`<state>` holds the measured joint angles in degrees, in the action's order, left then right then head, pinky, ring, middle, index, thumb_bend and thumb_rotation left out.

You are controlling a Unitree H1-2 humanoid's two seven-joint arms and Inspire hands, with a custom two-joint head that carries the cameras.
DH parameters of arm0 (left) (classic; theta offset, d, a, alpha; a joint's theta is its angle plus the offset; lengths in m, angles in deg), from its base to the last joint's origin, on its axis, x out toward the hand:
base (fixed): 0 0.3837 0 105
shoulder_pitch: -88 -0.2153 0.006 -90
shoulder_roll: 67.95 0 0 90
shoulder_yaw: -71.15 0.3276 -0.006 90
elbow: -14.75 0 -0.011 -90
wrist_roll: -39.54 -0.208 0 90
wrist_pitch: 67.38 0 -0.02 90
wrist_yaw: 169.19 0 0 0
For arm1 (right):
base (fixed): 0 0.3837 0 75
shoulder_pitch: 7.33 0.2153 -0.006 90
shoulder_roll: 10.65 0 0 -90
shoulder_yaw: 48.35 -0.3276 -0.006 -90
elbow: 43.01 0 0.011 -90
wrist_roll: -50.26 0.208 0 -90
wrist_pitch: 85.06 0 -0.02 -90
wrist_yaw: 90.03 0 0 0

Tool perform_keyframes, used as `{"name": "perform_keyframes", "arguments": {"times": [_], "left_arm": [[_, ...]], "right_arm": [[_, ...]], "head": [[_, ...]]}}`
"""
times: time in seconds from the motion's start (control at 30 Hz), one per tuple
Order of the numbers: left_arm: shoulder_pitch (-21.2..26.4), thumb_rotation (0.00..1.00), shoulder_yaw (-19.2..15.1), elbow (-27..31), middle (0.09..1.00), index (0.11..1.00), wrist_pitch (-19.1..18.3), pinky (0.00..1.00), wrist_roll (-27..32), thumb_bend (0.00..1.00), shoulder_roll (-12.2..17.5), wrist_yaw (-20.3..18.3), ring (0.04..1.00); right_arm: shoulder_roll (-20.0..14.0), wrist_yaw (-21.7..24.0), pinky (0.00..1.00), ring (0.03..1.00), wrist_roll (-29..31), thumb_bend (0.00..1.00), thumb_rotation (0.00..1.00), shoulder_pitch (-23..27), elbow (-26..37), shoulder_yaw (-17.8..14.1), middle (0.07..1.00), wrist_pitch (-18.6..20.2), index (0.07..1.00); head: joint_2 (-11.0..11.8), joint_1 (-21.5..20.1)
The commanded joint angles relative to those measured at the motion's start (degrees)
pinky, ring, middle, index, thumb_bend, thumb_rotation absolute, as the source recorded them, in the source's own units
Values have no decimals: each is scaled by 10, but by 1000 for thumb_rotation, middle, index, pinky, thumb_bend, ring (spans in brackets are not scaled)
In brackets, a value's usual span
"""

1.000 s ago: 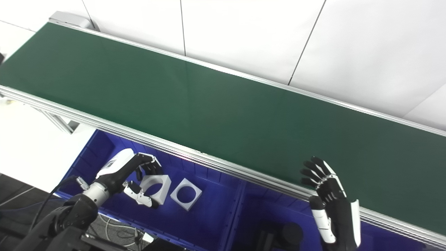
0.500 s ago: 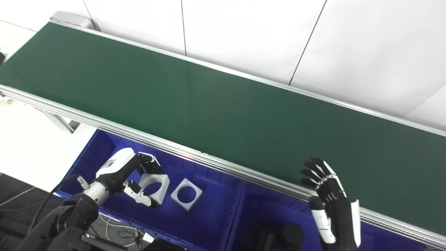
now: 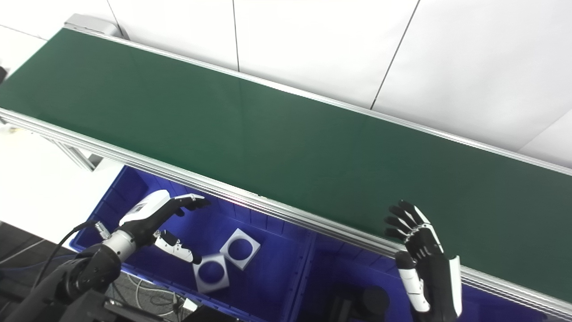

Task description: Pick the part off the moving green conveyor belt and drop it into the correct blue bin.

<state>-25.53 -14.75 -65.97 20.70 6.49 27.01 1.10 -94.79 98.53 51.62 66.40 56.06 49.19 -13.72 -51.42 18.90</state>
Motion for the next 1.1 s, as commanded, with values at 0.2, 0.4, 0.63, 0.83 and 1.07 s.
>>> {"name": "perform_keyframes", "arguments": {"times": [0.2, 0.4, 0.63, 0.83, 1.07], "left_arm": [[-4, 210, -8, 25, 809, 806, 4, 720, 13, 835, 14, 5, 793], [-16, 264, -23, 79, 789, 790, 0, 667, 36, 750, 15, 1, 751], [-21, 445, -57, 202, 715, 755, -9, 619, 176, 745, 38, -49, 675], [13, 455, -47, 267, 718, 756, -14, 622, 298, 790, 45, -90, 674], [72, 424, 8, 253, 726, 769, -25, 649, 329, 819, -6, -93, 693]], "right_arm": [[3, 5, 655, 741, 2, 631, 786, 4, 14, 1, 796, -6, 838], [5, 6, 649, 740, 1, 614, 779, 4, 6, 3, 793, -16, 840], [6, 6, 649, 741, -2, 612, 768, 6, -2, 7, 794, -17, 839], [9, 3, 646, 735, -11, 613, 761, 8, -13, 8, 788, -24, 836], [14, 2, 642, 734, -18, 610, 770, 6, -24, 11, 785, -35, 839]], "head": [[6, -4], [16, -21], [26, -37], [37, -54], [56, -73]]}}
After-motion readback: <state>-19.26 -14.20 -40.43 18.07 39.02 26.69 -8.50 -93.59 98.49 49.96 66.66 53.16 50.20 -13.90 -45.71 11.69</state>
